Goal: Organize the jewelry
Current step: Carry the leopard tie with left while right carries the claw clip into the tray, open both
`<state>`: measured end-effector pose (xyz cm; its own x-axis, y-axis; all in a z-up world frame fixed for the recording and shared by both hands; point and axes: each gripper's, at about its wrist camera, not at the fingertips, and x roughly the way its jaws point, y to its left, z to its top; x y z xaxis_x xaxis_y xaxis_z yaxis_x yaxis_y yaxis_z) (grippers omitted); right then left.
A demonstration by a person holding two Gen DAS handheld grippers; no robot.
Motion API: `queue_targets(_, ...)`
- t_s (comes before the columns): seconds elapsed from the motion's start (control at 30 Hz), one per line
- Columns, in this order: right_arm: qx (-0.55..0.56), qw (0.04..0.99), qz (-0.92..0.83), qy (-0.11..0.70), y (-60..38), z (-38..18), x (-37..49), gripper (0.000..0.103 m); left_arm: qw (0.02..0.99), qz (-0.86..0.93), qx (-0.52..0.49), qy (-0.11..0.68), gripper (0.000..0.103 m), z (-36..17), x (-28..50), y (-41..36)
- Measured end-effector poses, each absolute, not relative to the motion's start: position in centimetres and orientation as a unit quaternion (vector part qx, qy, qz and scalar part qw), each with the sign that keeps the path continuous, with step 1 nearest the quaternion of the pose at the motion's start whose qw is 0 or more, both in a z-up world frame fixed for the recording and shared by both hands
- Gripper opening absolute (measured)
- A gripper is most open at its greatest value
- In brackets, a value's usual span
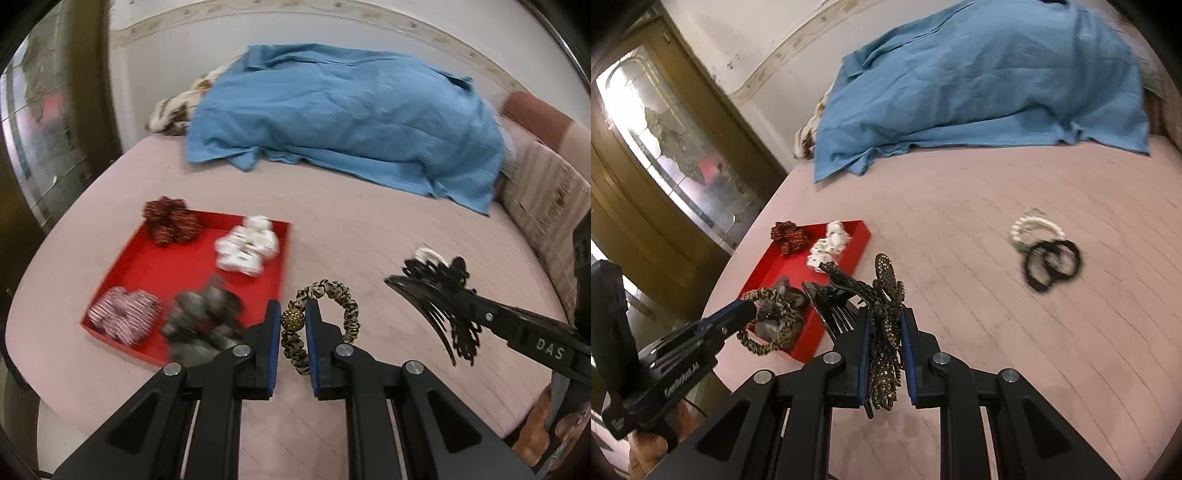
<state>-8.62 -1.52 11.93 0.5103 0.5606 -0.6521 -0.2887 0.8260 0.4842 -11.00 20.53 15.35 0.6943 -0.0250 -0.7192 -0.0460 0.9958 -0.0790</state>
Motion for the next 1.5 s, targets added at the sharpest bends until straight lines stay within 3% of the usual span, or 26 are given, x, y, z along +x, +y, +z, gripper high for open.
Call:
queue_targets(0.6, 0.136, 0.823, 0.298, 0.463, 12.0, 10.5, 1.3, 0.017, 0.898, 0.105, -0.074, 0.421, 0.013, 10.8, -1.5, 34.7)
queue_targets(0.93, 0.135, 0.801, 0.303, 0.498, 20.1, 7.9, 7.2, 0.018, 0.889, 0.117, -0.090, 0.434, 0.013, 8.2, 1.6, 38.1)
queue_targets(1.37, 0.114, 0.793, 0.295, 0.520, 23.1, 5.3, 9.7, 0.019, 0.889, 0.108, -0.117, 0.430, 0.013, 6.9, 2.1, 39.4)
queue_targets(1.4, 0.113, 0.794, 0.295, 0.519, 23.1, 5.3, 9.6, 0.019, 0.888, 0.106, -0.118, 0.431, 0.014, 6.9, 2.1, 39.4)
queue_targets(1.47, 0.110, 0.795, 0.291, 0.520, 23.1, 5.2, 9.6, 0.021, 0.890, 0.102, -0.117, 0.430, 0.030, 7.1, 1.9, 39.0)
queue_targets(1.5, 0.111, 0.795, 0.290, 0.520, 23.0, 5.2, 9.5, 0.029, 0.891, 0.101, -0.116, 0.427, 0.035, 7.3, 1.7, 38.9)
